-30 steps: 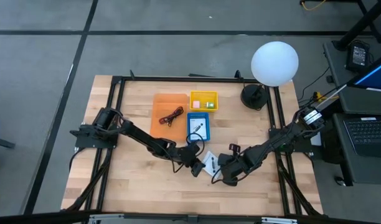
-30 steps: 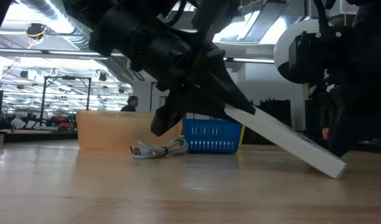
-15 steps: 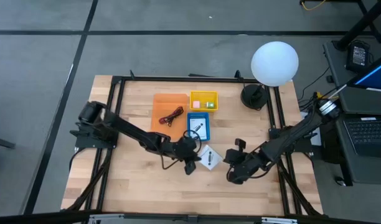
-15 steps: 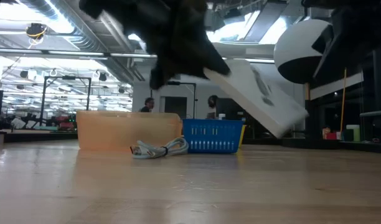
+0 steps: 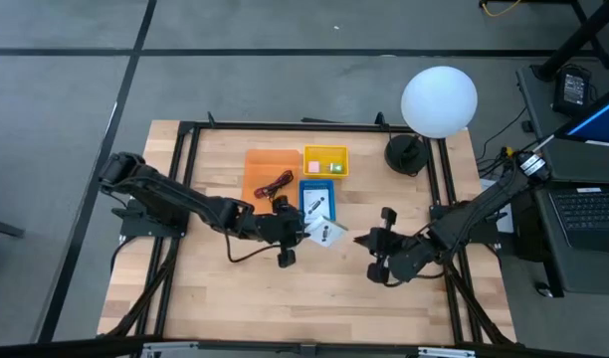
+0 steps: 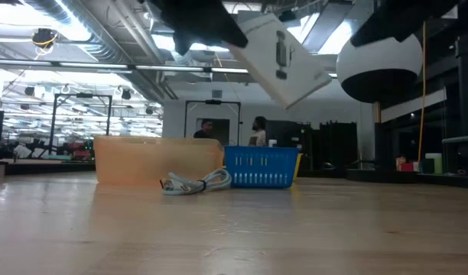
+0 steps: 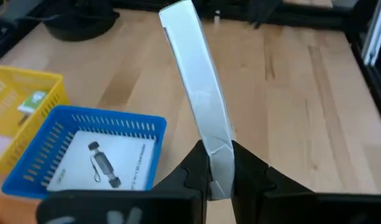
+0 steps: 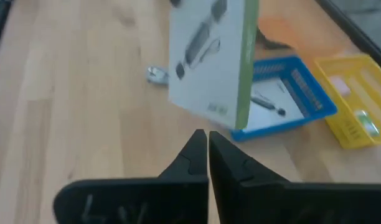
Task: Pick and place items into bin
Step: Put the card reader box into the blue bin
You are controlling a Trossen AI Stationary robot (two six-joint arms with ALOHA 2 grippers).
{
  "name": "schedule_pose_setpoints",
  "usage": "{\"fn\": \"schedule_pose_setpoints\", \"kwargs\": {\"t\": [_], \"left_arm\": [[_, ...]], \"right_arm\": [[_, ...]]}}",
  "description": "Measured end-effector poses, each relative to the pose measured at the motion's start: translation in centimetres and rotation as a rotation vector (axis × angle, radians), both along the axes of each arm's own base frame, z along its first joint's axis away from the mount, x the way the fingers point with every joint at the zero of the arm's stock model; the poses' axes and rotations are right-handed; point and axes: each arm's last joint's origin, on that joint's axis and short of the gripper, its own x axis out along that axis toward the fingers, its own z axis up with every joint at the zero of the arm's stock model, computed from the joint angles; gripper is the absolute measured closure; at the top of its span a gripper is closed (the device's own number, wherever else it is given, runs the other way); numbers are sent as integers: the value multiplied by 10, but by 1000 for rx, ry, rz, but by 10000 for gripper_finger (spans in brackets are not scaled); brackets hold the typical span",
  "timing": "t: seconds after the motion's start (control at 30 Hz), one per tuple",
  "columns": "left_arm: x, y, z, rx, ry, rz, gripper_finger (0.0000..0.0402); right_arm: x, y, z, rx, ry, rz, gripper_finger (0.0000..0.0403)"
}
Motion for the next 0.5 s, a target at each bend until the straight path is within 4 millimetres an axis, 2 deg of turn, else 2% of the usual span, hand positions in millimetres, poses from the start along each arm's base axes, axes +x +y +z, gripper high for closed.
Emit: {"fn": "schedule_pose_setpoints", "kwargs": {"t": [0.07,0.3,0.5], "left_arm": [[1,2,0,24,8,-30,369],[-2,11,-6,61,37,-96,369],[-1,28,-8,44,69,-197,370]], "right_arm": [[3,2,-2,8,-46,24,403],[-4,-3,-35,37,-126,59,403],[-5,-8,-30,18,-153,73,403]]}}
